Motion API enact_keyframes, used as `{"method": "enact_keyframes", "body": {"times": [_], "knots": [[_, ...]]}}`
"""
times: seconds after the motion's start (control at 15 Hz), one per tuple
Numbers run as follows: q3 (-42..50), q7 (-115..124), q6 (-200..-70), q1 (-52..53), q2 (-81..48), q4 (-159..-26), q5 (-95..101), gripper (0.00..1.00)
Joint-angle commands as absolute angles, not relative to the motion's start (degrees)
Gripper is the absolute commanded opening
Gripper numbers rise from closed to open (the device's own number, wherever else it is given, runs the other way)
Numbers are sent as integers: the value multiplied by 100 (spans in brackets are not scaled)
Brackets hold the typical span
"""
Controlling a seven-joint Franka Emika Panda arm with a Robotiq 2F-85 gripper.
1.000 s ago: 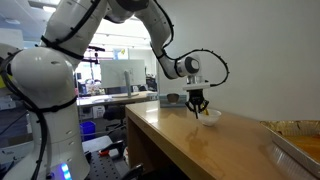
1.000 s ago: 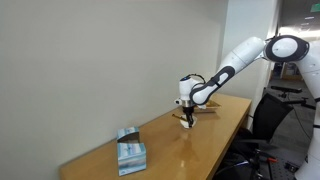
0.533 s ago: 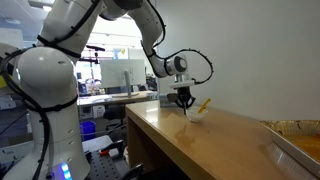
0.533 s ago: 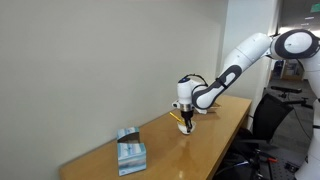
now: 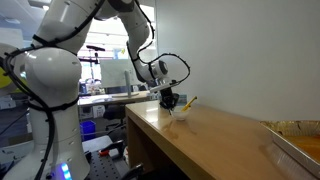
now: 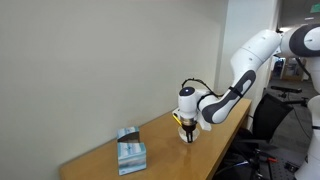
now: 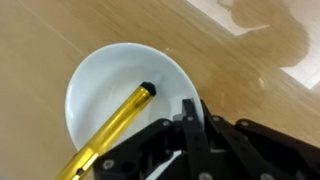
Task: Slide the bowl to the left
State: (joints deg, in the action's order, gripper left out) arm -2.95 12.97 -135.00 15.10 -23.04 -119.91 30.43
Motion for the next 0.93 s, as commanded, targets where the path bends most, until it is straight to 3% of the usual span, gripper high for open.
{"method": "enact_keyframes", "body": {"times": [0.0,0.33,0.4,0.47,0.87], "knots": [[-290,1775,-13592,1668,-2119,-12309,3092,2],[-403,1714,-13581,1652,-2038,-12435,2940,2],[-419,1645,-13560,1624,-2040,-12430,2889,22],[-426,1599,-13585,1605,-2027,-12444,2865,33],[-393,1665,-13632,1554,-1788,-12607,2824,77]]}}
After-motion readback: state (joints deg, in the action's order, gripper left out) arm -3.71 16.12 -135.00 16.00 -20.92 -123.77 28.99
